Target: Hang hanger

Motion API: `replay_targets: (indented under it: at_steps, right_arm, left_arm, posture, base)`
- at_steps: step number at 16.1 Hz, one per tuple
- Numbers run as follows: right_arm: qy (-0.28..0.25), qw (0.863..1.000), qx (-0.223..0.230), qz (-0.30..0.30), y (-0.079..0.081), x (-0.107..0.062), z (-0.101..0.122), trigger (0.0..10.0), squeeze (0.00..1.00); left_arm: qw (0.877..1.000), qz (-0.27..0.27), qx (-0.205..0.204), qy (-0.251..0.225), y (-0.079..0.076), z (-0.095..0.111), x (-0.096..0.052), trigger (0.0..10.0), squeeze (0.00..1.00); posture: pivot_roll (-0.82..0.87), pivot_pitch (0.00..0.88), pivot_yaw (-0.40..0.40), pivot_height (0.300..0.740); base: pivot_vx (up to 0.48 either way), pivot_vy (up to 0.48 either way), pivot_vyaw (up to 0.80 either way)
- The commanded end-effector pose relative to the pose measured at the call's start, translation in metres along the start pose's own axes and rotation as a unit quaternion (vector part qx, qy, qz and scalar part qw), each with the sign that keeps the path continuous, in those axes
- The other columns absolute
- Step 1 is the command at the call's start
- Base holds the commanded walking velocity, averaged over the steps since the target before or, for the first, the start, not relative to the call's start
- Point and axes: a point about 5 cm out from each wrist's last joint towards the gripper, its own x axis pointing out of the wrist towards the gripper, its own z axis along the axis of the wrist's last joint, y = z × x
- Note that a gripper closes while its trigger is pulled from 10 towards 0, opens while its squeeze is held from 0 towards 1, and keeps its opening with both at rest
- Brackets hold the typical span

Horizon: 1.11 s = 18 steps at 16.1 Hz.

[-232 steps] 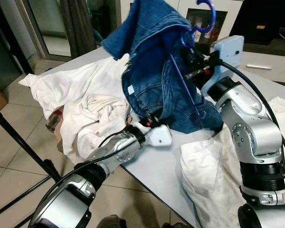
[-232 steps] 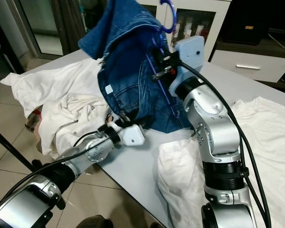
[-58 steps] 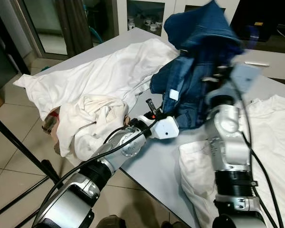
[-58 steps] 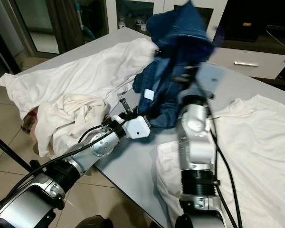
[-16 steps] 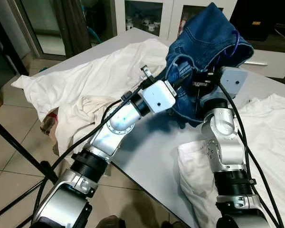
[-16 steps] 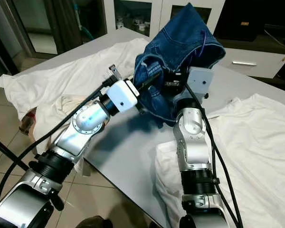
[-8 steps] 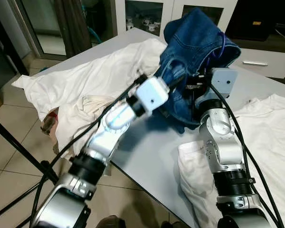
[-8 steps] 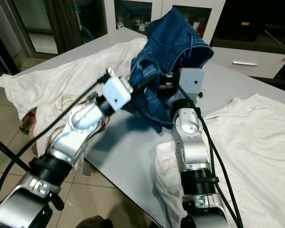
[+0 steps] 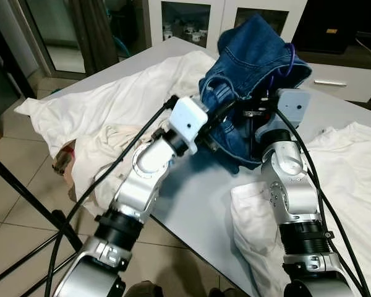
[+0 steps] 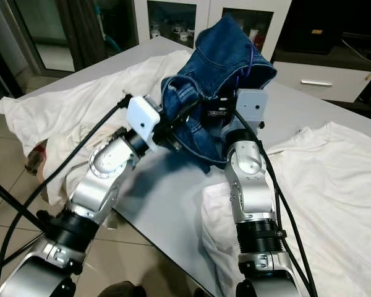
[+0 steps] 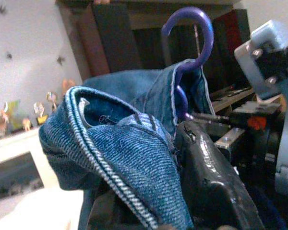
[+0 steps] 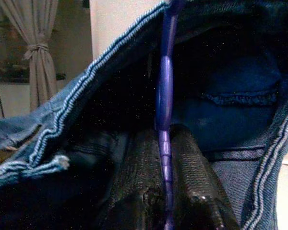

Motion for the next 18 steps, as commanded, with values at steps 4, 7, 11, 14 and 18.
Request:
replay_targets:
  at_steps: [4, 7, 11, 14, 18]
  right_arm:
    - [-0.011, 1.000, 0.006, 0.016, 0.002, 0.007, 0.008, 10.0, 0.00]
    - [-0.013, 1.000, 0.008, 0.022, 0.003, 0.008, 0.009, 10.0, 0.00]
    - [-0.014, 0.999, 0.012, 0.029, 0.005, 0.008, 0.009, 10.0, 0.00]
    - [-0.012, 0.999, 0.012, 0.031, 0.004, 0.007, 0.008, 10.0, 0.00]
    - [-0.008, 0.999, 0.010, 0.032, 0.004, 0.006, 0.006, 10.0, 0.00]
  left_arm:
    - [0.998, 0.052, -0.031, -0.009, 0.010, 0.004, -0.004, 10.0, 0.00]
    - [0.993, 0.108, -0.039, -0.004, 0.022, 0.002, -0.008, 10.0, 0.00]
    - [0.989, 0.147, -0.023, -0.016, 0.034, 0.002, -0.017, 10.0, 1.00]
    - [0.991, 0.131, -0.025, -0.023, 0.026, 0.005, -0.014, 10.0, 1.00]
    - [0.995, 0.076, 0.032, -0.055, 0.016, 0.019, -0.010, 10.0, 0.00]
  posture:
    - [0.08, 0.010, -0.048, 0.740]
    - [0.08, 0.010, -0.050, 0.740]
    - [0.08, 0.010, -0.050, 0.740]
    - [0.08, 0.012, -0.055, 0.740]
    - [0.08, 0.013, -0.057, 0.740]
  base:
    - [0.000, 0.000, 0.00]
    - [0.000, 0.000, 0.00]
    - [0.000, 0.000, 0.00]
    - [0.000, 0.000, 0.00]
    - [0.000, 0.000, 0.00]
